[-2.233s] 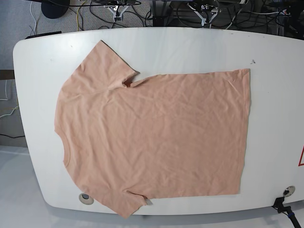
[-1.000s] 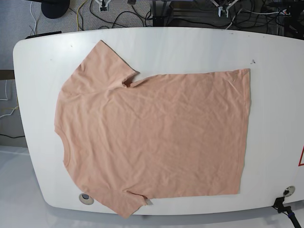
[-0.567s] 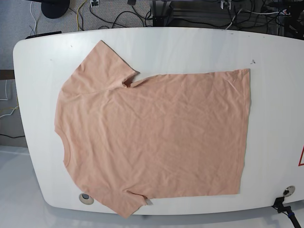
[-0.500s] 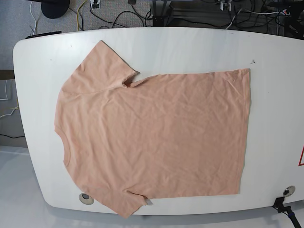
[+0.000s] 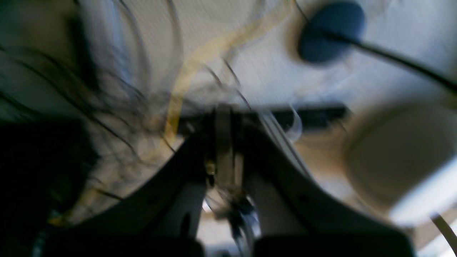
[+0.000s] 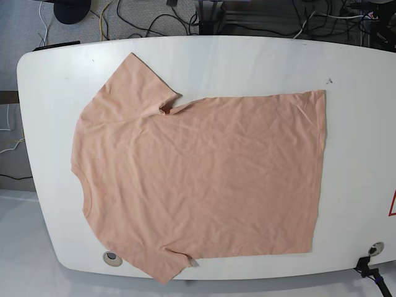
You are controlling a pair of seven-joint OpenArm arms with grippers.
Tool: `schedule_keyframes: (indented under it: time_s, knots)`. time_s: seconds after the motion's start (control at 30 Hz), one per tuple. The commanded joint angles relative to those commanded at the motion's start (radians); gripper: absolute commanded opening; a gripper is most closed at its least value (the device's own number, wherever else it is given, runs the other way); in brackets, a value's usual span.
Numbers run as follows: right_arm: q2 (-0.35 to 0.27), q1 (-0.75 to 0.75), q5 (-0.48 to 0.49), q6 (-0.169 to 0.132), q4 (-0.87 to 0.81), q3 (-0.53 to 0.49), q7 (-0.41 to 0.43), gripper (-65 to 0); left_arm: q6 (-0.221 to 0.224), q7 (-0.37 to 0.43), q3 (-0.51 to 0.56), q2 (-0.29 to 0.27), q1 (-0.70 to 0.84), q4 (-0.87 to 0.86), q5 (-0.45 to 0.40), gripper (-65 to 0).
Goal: Fold the T-shirt properly
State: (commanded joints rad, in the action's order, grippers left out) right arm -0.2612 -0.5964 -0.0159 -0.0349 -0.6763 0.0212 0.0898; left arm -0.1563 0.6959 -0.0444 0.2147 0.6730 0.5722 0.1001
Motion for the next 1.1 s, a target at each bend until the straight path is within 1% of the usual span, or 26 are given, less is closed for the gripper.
schedule_keyframes:
  time_s: [0.1,0.3,0.33,0.43,0.5,0.57,0.67,0.7,0.77,0.87,0.97,1.1]
  knots:
    - [-0.021,-0.071,-0.001,-0.003,-0.086,-0.001,-0.009,-65.0,-0.003,-0.025,-0.006,0.032,0.086,0.124,0.019,-65.0]
    - [-0.048,-0.205,0.001,0.004,-0.262,-0.003,-0.011,-65.0,-0.01,-0.073,-0.016,0.085,0.25,0.359,0.07,-65.0]
    - [-0.053,-0.229,-0.001,-0.001,-0.302,0.002,-0.015,-65.0,-0.009,-0.074,-0.022,0.09,0.278,0.408,0.07,-65.0]
    - [-0.064,-0.287,0.002,0.001,-0.394,0.028,-0.016,-65.0,-0.013,-0.107,-0.054,0.098,0.369,0.576,0.072,-65.0]
    - [-0.07,-0.328,0.001,0.001,-0.468,0.059,-0.016,-65.0,-0.017,-0.11,-0.083,0.101,0.428,0.687,0.071,-65.0]
    - [-0.076,-0.368,0.001,-0.001,-0.538,0.093,-0.016,-65.0,-0.025,-0.121,-0.107,0.102,0.478,0.775,0.068,-65.0]
    - [-0.084,-0.407,0.005,-0.005,-0.636,0.143,-0.025,-65.0,-0.042,-0.14,-0.146,0.108,0.524,0.864,0.08,-65.0]
    - [-0.071,-0.39,0.0,-0.011,-0.584,0.108,-0.009,-65.0,-0.036,-0.146,-0.146,0.109,0.546,0.888,0.079,-65.0]
    - [-0.071,-0.452,-0.002,-0.013,-0.711,0.152,-0.022,-65.0,-0.036,-0.148,-0.174,0.112,0.588,0.998,0.073,-65.0]
    - [-0.07,-0.517,-0.004,-0.018,-0.882,0.218,-0.05,-65.0,-0.037,-0.172,-0.215,0.114,0.614,1.136,0.065,-65.0]
    - [-0.071,-0.547,0.0,-0.016,-1.035,0.271,-0.074,-65.0,-0.039,-0.215,-0.253,0.115,0.624,1.273,0.063,-65.0]
    - [-0.071,-0.552,0.005,-0.021,-1.201,0.332,-0.106,-65.0,-0.046,-0.277,-0.275,0.116,0.612,1.404,0.057,-64.9]
